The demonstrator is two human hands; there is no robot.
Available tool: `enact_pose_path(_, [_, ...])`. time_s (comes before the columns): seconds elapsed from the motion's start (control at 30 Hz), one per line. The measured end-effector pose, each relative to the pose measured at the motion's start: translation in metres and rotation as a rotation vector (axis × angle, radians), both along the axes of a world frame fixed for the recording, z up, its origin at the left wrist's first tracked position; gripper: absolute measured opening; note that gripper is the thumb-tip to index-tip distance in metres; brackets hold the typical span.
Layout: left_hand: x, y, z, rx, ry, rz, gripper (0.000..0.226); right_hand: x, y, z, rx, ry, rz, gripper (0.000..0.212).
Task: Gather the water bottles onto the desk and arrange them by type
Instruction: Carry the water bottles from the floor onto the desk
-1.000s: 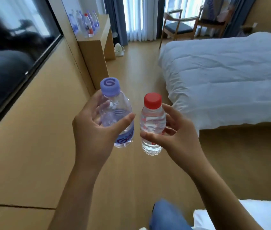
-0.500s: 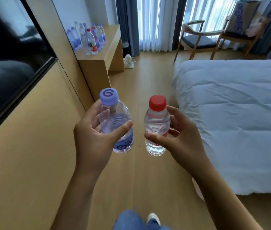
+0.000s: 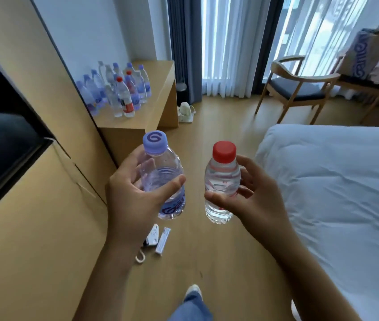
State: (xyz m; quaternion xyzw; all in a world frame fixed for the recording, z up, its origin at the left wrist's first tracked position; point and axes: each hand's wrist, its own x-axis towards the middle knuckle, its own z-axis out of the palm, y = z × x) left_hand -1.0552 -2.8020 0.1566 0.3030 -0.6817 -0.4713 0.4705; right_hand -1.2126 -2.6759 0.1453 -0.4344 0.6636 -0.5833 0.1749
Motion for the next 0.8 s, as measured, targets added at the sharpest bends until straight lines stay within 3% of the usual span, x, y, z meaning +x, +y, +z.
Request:
enact_pose_path(0.47, [-0.182, -0.259, -0.021, 0.039, -0.042, 0.157, 0.055, -0.200, -0.276, -0.014, 0.073, -0.036, 0.147, 0.063])
enact_pose_path(0.8, [-0.285, -0.406, -0.042, 0.113, -0.058, 0.483, 0.058, -0.334, -0.482, -0.013, 0.136, 0.033, 0.390, 0.066])
